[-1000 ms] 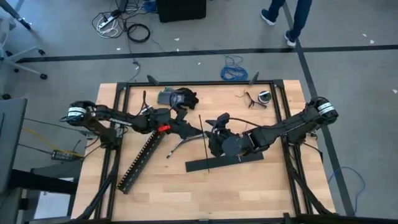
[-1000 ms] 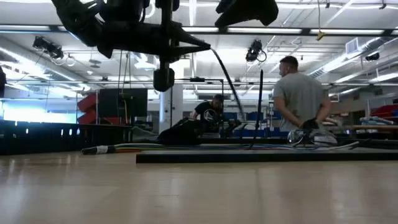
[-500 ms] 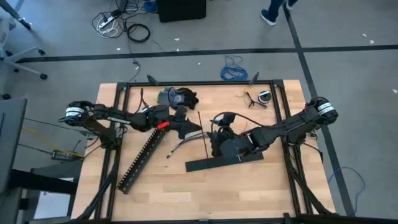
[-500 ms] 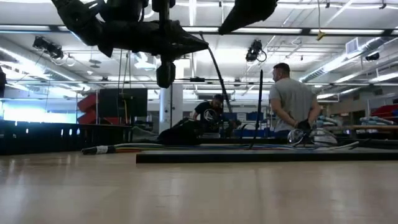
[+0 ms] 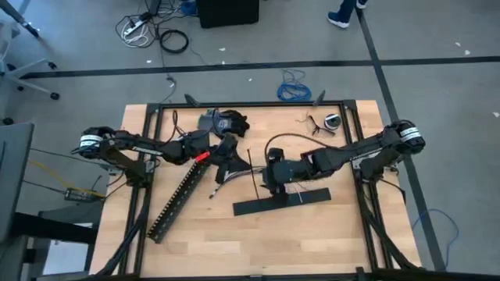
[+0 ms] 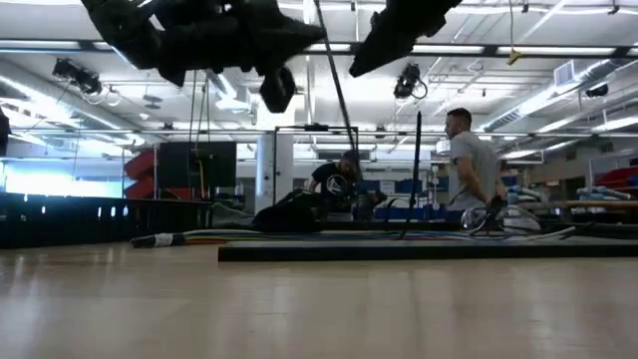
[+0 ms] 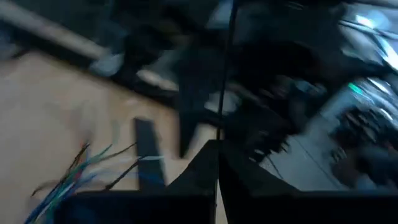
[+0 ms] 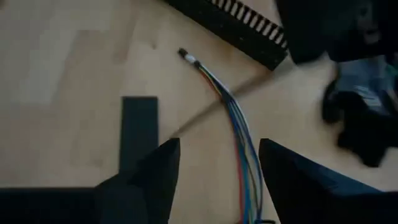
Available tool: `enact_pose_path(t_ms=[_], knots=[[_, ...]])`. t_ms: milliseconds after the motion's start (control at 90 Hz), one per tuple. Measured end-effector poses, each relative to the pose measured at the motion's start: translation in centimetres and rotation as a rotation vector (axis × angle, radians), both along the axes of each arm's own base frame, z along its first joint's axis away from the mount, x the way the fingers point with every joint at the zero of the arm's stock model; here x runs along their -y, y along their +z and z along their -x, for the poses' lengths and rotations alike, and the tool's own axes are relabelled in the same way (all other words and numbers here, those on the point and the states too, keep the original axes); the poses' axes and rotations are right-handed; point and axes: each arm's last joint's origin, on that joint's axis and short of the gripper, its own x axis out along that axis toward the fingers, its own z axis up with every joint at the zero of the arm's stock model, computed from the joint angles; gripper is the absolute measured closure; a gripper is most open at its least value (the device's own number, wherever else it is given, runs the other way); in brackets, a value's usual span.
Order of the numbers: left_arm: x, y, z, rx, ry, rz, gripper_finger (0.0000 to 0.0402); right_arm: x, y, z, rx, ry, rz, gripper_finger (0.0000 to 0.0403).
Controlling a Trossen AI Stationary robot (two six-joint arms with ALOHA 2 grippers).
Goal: Ziptie cables
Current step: Wrap the other black zip tie on the cable wires
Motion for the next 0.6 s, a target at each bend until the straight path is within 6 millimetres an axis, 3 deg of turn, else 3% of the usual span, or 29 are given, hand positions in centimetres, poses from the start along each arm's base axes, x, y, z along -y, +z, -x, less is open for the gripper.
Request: enact_pose_path(t_ms=[144,256,600], knots=[[0.0,0.5,0.5,0.098,-0.171,-0.149,0.0401,1.9,1.4,0.0,0.067,0.087,-0.162,0.0213],[-0.7,0.7,0.7,0.142,-0.202,-0.213,0.0401,2.4,2.2,-1.0,0.176,0.225,-0.284,0.0219],[-1.7,1.5,1.0,0.244,-0.221,-0.258,0.0401,2.6,1.5,-2.9,0.262,0.266,-0.278,0.0226]])
